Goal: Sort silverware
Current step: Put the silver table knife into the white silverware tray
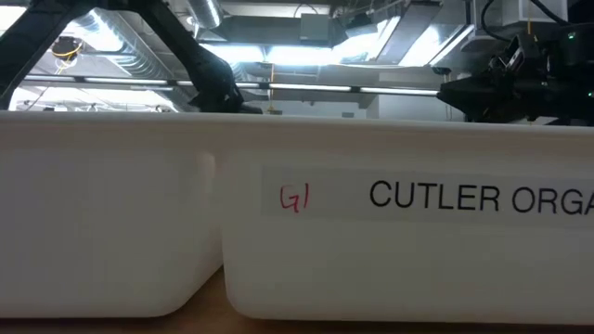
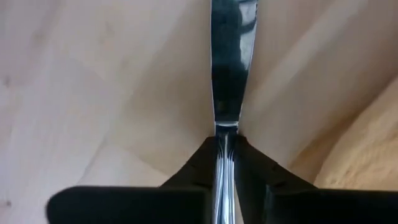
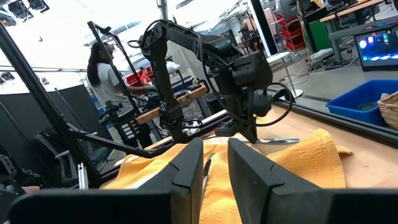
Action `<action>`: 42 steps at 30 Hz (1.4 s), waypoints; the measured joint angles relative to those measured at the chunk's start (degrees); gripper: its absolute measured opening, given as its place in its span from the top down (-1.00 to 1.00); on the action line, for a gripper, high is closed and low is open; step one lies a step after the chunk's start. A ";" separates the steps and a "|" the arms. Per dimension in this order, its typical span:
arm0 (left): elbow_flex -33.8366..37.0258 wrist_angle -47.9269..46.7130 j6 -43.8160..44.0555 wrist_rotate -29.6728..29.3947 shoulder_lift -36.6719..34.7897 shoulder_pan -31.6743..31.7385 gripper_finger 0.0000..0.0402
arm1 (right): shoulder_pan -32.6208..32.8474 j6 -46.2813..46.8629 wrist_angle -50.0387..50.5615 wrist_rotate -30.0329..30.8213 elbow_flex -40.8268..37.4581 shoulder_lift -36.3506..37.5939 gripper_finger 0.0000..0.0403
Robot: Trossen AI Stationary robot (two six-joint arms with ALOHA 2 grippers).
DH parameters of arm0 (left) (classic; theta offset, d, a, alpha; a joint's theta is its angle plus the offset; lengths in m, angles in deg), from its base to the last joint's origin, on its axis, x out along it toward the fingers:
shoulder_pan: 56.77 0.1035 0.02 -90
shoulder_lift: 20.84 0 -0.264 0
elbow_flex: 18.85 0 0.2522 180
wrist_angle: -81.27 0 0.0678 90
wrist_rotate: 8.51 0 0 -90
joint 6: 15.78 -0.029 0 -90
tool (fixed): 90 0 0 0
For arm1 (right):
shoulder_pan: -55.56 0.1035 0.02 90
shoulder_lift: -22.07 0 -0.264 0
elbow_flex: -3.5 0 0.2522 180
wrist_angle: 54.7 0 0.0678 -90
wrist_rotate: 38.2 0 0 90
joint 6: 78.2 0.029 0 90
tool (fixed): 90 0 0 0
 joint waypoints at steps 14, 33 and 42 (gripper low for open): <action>3.85 2.50 -1.18 -4.86 -0.20 -3.43 0.67 | 0.00 0.03 0.00 -0.55 0.00 0.01 0.61; 4.31 4.27 1.27 -5.28 -2.37 -4.05 0.87 | 0.00 0.01 0.02 -0.55 0.01 0.00 0.61; 4.31 4.35 3.22 -4.21 -3.82 -3.65 0.83 | 0.00 -0.05 0.02 -0.57 0.02 0.00 0.61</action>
